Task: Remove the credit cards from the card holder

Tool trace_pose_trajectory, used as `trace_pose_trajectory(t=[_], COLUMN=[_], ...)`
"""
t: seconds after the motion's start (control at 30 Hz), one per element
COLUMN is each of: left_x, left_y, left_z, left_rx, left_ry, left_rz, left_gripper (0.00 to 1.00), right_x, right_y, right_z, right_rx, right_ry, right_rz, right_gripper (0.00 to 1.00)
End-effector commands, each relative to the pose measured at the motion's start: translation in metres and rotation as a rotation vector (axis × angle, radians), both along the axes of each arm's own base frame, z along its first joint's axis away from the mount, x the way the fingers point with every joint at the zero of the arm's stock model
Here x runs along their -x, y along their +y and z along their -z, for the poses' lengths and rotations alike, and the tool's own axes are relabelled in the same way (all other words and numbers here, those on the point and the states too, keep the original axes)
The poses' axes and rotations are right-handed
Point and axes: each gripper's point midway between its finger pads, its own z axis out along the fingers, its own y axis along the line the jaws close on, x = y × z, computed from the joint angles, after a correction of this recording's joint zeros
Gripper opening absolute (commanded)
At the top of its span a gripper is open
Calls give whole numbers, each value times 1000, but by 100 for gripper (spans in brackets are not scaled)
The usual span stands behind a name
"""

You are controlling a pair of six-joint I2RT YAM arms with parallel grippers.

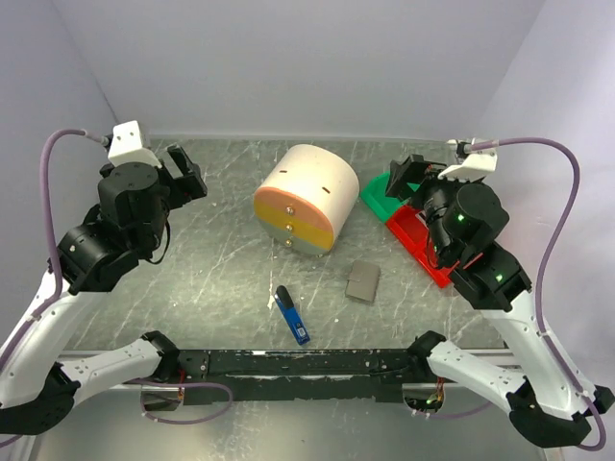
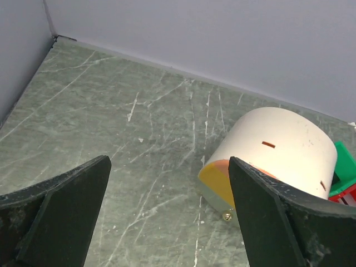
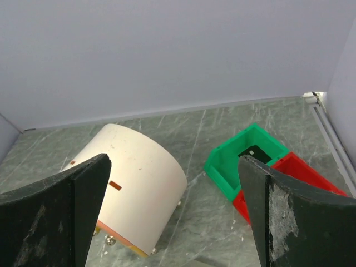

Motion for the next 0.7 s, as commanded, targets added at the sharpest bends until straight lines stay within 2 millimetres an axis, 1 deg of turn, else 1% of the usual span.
trace_pose_trajectory(t=[0.0, 0.03, 0.1, 0.17, 0.23, 0.37, 0.5, 0.6, 0.67], left_x=[-6, -7, -10, -12, -14, -14, -10, -5, -1], left_y=[-4, -5, -7, -9, -10, -11, -14, -17, -19], left_z=[14, 20, 33, 48, 66, 104, 133, 150, 157], left_rx=[-21, -24, -27, -22, -16, 4, 31, 62, 83], left_ry=[38, 51, 83, 119, 161, 247, 309, 342, 359], left_rz=[55, 68, 95, 117, 134, 171, 208, 243, 264], left_gripper=[99, 99, 98, 97, 98, 98, 99, 99, 99], right_x=[-4, -6, -9, -14, -18, -26, -26, -22, -19], right_y=[-2, -3, -2, -2, 4, 25, 46, 62, 72], right_z=[18, 23, 39, 60, 86, 138, 186, 218, 231], right_rx=[-15, -15, -19, -35, -53, -142, -254, -338, -385], right_ry=[42, 50, 81, 132, 198, 336, 478, 590, 648], right_rz=[-22, -30, -49, -61, -99, -208, -303, -369, -402], right_gripper=[100, 100, 100, 100, 100, 100, 99, 99, 99])
